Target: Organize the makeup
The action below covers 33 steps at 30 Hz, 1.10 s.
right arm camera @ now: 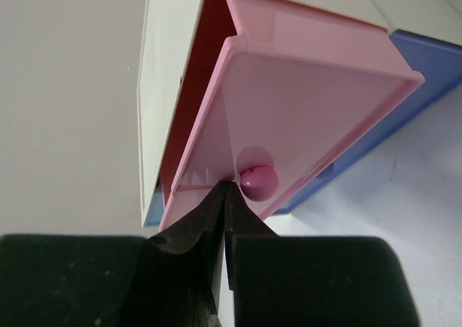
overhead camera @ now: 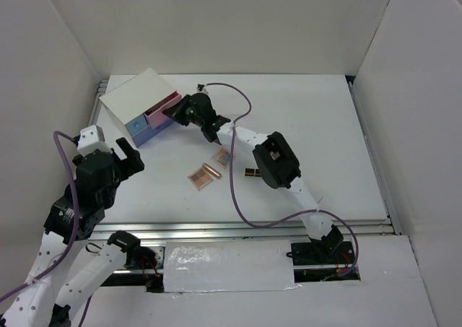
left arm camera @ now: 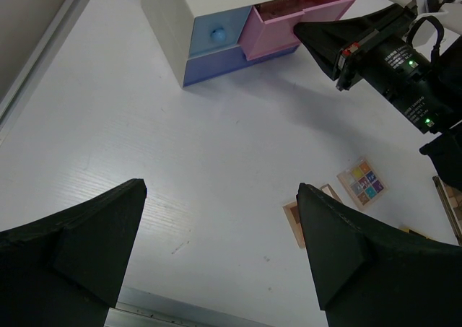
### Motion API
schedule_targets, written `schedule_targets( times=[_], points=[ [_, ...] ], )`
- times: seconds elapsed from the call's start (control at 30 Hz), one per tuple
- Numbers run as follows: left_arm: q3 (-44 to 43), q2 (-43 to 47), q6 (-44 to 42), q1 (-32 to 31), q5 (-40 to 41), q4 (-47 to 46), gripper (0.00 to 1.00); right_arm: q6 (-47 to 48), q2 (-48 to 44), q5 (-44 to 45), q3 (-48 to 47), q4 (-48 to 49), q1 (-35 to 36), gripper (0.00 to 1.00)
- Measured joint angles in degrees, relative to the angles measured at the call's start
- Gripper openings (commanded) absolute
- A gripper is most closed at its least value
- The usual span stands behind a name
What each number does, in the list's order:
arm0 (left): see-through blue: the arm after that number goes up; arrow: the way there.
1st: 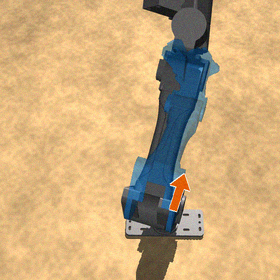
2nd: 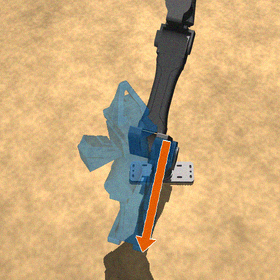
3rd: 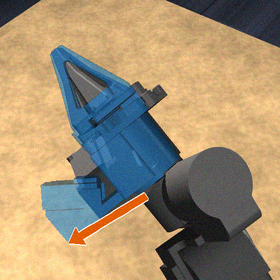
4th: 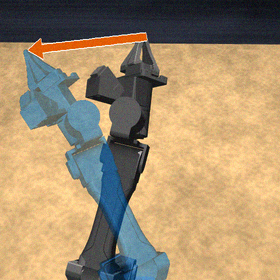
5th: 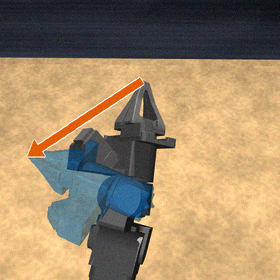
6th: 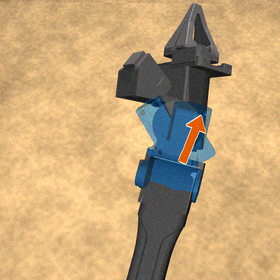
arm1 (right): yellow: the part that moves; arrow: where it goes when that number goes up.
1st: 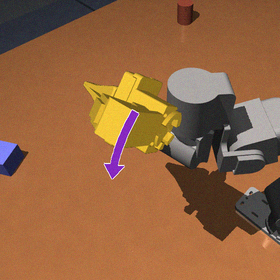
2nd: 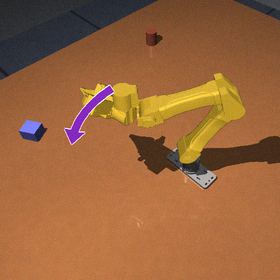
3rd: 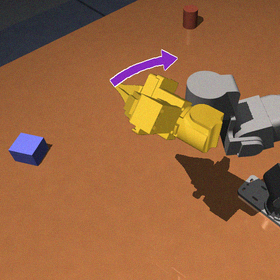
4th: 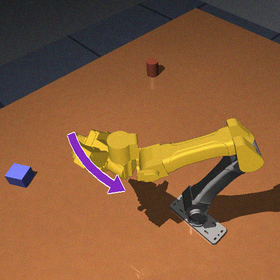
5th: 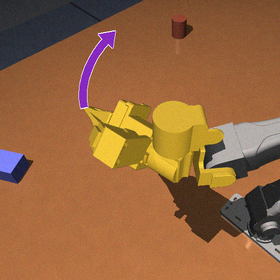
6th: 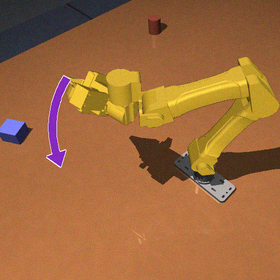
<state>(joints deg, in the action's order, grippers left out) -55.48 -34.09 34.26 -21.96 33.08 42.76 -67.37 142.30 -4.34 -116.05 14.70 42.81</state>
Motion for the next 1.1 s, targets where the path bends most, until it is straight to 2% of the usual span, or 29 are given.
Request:
schedule_targets(
  times=[0.23, 0.47, 1.1],
  points=[
    [0.0, -0.3, 0.0, 0.0, -0.2, 0.0, 1.0, -1.8, 4.8, -0.2, -5.6, 2.4, -0.1, 0.11],
    [0.0, -0.3, 0.0, 0.0, -0.4, 0.0, 0.99, -2.9, 6.3, -0.4, -6.3, 5.7, -0.1, 0.16],
    [0.0, -0.3, -1.0, 0.0, -0.8, -0.4, 0.99, -3.9, 10.2, -1.1, -10.7, 8.7, -0.3, 0.17]
  ],
)
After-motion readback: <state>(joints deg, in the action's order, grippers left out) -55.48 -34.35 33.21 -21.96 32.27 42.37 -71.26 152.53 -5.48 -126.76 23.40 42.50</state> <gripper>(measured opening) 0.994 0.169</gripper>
